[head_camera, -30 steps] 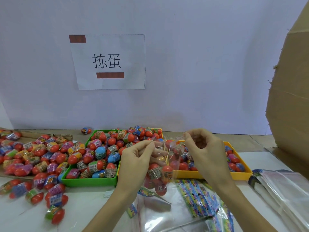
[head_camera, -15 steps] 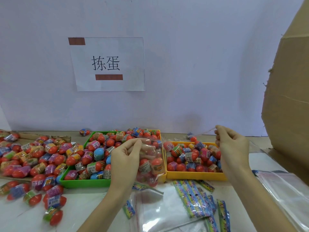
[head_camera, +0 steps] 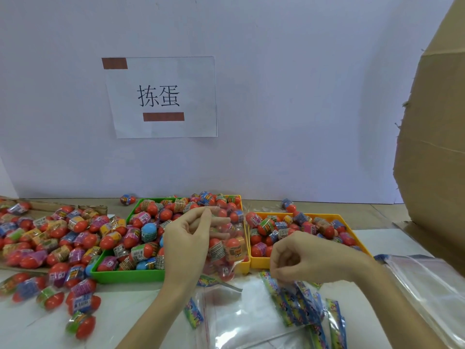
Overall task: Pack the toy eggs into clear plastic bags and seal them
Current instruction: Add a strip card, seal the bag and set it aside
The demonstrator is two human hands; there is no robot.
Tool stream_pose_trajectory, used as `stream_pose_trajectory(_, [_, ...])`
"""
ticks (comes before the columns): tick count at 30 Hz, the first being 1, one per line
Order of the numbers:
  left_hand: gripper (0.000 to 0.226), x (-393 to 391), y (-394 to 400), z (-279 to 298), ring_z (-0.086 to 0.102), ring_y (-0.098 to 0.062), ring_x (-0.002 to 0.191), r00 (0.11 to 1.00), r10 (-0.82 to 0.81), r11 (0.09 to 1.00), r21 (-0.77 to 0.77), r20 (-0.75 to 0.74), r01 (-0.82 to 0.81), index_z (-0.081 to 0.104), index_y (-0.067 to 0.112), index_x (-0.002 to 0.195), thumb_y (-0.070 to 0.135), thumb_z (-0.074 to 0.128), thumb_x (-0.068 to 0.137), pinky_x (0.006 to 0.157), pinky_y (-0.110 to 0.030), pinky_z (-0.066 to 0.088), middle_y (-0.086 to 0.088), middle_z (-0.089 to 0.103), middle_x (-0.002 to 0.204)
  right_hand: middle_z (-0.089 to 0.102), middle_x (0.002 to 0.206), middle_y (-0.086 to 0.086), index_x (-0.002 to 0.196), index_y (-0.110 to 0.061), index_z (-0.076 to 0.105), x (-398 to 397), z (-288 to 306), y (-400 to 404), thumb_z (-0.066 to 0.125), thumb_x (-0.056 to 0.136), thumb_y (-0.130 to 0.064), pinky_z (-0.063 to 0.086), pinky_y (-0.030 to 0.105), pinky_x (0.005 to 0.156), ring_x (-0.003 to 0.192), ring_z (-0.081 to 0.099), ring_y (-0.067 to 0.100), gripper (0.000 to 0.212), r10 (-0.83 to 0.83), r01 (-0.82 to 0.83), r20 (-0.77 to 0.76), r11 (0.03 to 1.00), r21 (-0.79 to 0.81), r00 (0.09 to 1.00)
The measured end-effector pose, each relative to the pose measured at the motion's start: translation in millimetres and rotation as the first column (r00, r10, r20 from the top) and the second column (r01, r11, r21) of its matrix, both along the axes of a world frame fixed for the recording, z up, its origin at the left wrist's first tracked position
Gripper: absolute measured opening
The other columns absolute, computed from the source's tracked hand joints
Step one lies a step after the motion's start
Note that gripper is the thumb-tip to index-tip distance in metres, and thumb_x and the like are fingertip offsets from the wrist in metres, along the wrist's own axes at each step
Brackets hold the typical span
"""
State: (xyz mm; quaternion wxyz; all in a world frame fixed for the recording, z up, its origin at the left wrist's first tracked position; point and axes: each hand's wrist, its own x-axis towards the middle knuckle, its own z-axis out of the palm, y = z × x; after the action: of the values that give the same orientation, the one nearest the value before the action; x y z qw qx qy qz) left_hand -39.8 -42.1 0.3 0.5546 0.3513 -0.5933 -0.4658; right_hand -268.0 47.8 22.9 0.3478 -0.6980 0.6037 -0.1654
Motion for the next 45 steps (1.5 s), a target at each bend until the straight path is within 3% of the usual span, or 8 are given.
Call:
stream_pose_trajectory(6, [0.022,0.0,3.1,2.4,0.08,-0.021,0.07,1.0,0.015,0.999,-0.034,0.022,-0.014,0.078,0.017,0.106,0.014,0.057,0.109,0.068,-0.025,0.063,0.004,0.083,0.087,0.076,0.089,-0.016,0.092,-0.028,0.078,7.1,-6.9,-5.5,0.081,0.091,-0.024,0.056,0.015,0.074,0.083,0.071,0.001,0.005,-0.051,0.028,-0.125,0.985,-0.173,0.991])
stream_pose_trajectory(12, [0.022,-0.7,5.0,3.8,0.08,-0.019,0.069,1.0,0.016,0.999,-0.046,0.021,-0.015,0.078,0.018,0.103,0.015,0.057,0.109,0.066,-0.019,0.06,0.004,0.083,0.085,0.072,0.072,-0.013,0.085,-0.027,0.074,8.7,0.2,-0.1,0.076,0.095,-0.042,0.053,0.018,0.057,0.059,0.065,0.002,0.018,-0.104,0.081,-0.146,0.985,-0.154,0.984])
stream_pose_trajectory(17, [0.023,-1.2,3.8,3.5,0.08,-0.021,0.069,1.0,-0.004,1.0,-0.005,-0.006,0.004,0.078,0.014,0.104,0.011,0.056,0.109,0.065,-0.017,0.059,0.002,0.083,0.086,0.075,0.096,-0.011,0.113,-0.029,0.078,10.2,5.2,1.9,0.049,0.109,-0.008,0.059,0.025,0.064,0.084,0.074,0.013,0.037,-0.122,0.11,-0.036,0.964,-0.241,0.992])
stream_pose_trajectory(24, [0.026,-0.5,1.3,4.1,0.081,-0.023,0.076,0.998,-0.015,0.995,0.097,-0.06,0.021,0.08,0.014,0.103,0.012,0.055,0.109,0.073,-0.027,0.064,-0.003,0.083,0.089,0.081,0.102,-0.008,0.109,-0.036,0.081,39.8,0.4,-6.2,0.077,0.094,-0.04,0.059,0.02,0.083,0.097,0.077,0.01,0.017,-0.161,0.354,0.501,0.88,-0.318,0.85])
stream_pose_trajectory(27, [0.025,0.3,0.4,3.3,0.081,-0.025,0.085,0.996,-0.049,0.987,0.146,-0.077,0.06,0.08,0.014,0.106,0.016,0.055,0.11,0.079,-0.036,0.064,-0.005,0.083,0.093,0.081,0.09,-0.003,0.096,-0.034,0.083,50.4,-4.0,-7.2,0.081,0.09,-0.035,0.059,0.02,0.079,0.087,0.077,0.012,0.007,-0.183,0.427,0.553,0.834,-0.351,0.813])
stream_pose_trajectory(31, [0.027,1.7,-0.5,5.4,0.081,-0.025,0.09,0.983,-0.156,0.964,0.202,-0.101,0.174,0.078,0.015,0.114,0.025,0.053,0.111,0.071,-0.025,0.063,-0.003,0.083,0.101,0.08,0.083,0.003,0.09,-0.028,0.085,49.9,-4.9,-8.0,0.079,0.092,-0.027,0.062,0.026,0.076,0.082,0.076,0.017,0.006,-0.236,0.515,0.624,0.798,-0.313,0.745])
stream_pose_trajectory(36, [0.055,-0.1,-8.2,7.3,0.079,-0.023,0.105,0.929,-0.337,0.89,0.271,-0.152,0.367,0.077,0.018,0.12,0.062,0.051,0.098,0.083,-0.029,0.06,-0.005,0.082,0.114,0.08,0.085,0.008,0.09,-0.022,0.085,41.5,-0.7,-7.0,0.079,0.089,-0.032,0.062,0.026,0.077,0.081,0.076,0.019,0.012,-0.285,0.577,0.701,0.787,-0.219,0.654])
stream_pose_trajectory(45, [0.035,2.8,-10.1,2.7,0.073,-0.024,0.12,0.865,-0.476,0.854,0.153,-0.157,0.498,0.072,0.014,0.13,0.024,0.067,0.097,0.09,-0.025,0.06,-0.009,0.078,0.123,0.08,0.091,0.007,0.094,-0.027,0.084,24.1,5.4,-4.0,0.078,0.09,-0.031,0.06,0.022,0.073,0.088,0.077,0.021,0.008,-0.306,0.58,0.697,0.791,-0.192,0.649])
